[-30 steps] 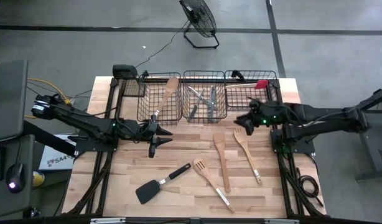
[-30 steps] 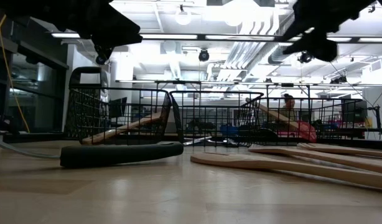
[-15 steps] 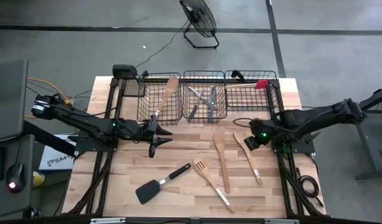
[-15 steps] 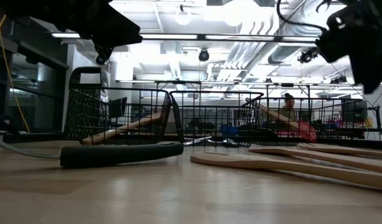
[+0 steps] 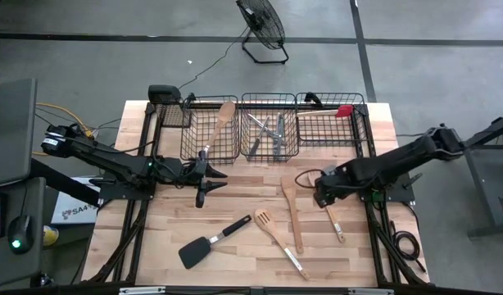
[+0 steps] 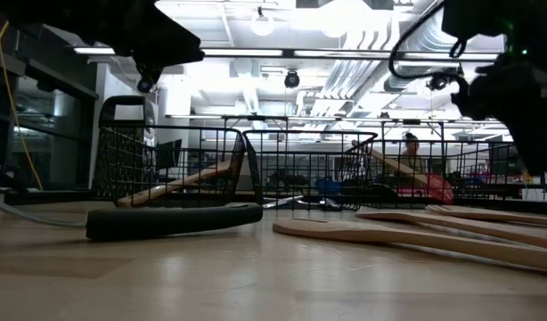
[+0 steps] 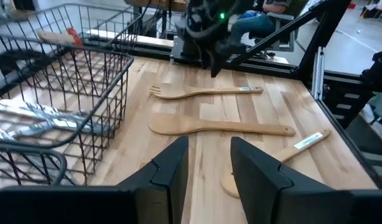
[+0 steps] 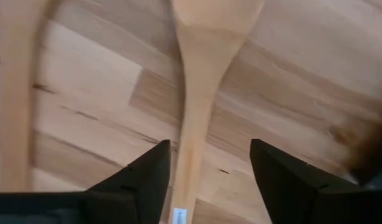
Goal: Pick & Place Kitchen Items
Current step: Put the wooden serving spoon into the left wire basket
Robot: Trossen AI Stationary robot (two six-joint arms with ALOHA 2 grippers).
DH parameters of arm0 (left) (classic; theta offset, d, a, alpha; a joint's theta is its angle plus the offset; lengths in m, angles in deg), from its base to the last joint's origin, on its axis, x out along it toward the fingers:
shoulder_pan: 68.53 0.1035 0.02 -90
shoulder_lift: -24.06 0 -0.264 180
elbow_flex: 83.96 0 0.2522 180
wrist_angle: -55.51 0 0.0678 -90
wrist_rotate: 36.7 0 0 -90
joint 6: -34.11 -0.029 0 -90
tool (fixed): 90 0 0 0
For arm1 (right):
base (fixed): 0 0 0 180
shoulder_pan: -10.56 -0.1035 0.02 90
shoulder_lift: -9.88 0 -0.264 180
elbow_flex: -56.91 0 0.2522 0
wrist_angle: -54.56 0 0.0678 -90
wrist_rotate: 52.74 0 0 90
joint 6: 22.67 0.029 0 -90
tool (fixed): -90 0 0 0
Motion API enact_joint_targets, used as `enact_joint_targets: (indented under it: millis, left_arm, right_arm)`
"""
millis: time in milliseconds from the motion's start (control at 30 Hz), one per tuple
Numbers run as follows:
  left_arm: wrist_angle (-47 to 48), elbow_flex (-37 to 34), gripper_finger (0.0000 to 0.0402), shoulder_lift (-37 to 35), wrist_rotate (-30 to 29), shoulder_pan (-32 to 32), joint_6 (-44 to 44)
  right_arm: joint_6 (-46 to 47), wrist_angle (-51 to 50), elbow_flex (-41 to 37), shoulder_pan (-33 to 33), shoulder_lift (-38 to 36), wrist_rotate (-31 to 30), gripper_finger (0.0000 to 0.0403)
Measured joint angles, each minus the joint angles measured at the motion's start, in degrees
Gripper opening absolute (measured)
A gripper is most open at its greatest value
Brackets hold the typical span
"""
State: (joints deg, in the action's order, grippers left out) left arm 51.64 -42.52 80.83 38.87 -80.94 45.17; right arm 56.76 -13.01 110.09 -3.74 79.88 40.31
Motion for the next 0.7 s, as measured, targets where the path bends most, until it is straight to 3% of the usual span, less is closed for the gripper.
enact_joint_targets:
  millis: [167,400,533,700]
  left_arm:
    - [-4.19,0.00,0.0118,0.00,-2.44,0.02,-6.83]
    - [-5.77,0.00,0.0118,0.00,-4.23,0.70,-16.95]
    - [-4.58,-0.52,0.0118,0.00,-2.81,3.95,-17.75]
    - [-10.17,-5.67,0.0118,0.00,0.92,8.32,-16.27]
  right_arm:
    - [2.95,0.87,0.00,-1.93,3.95,0.04,0.0242]
    - [3.50,7.05,0.00,-2.64,8.22,-1.08,0.0246]
    - [2.95,6.59,-0.02,-1.90,10.39,-1.63,0.0245]
    - [2.85,6.41,-0.02,-1.38,11.79,-2.10,0.0245]
